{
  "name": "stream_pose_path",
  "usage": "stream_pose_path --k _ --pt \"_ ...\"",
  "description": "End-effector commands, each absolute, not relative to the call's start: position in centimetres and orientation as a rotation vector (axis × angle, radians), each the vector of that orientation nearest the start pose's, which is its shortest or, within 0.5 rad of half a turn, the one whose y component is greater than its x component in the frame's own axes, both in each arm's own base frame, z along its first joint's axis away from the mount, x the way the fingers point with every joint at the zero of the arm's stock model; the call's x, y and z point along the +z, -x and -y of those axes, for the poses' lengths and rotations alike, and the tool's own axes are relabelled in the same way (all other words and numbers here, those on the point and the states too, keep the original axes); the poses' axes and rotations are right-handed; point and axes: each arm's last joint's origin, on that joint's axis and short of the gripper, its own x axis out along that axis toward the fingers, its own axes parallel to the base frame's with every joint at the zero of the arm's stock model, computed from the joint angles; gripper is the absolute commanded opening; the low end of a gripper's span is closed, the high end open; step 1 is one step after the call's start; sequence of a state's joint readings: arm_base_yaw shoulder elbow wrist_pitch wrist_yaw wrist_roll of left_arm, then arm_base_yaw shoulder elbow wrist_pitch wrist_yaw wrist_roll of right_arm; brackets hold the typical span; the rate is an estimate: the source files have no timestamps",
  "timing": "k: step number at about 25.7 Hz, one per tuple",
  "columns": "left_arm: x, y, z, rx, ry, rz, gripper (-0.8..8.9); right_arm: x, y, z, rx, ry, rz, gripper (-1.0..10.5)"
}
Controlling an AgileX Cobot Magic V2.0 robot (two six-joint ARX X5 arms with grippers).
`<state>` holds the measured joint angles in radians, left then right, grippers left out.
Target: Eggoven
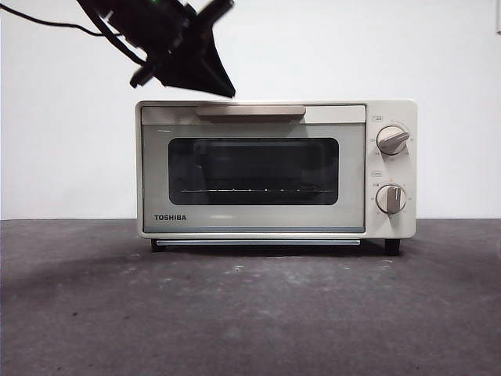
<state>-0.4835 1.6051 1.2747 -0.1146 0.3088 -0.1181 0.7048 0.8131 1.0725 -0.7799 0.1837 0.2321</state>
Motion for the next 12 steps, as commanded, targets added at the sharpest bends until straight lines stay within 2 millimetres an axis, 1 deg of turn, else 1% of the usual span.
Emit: stream_pose_path --k 1,12 --pt "30.3 -32.4 18.8 -0.727 0.009 -0.465 0.07 37.4 -11.1 -8.9 0.461 0.005 -0.506 0.0" --pt "29.3 -33.0 19.3 -0.671 -0.043 -0.466 0.07 37.2 -10.9 -8.7 0.459 0.018 -0.527 0.0"
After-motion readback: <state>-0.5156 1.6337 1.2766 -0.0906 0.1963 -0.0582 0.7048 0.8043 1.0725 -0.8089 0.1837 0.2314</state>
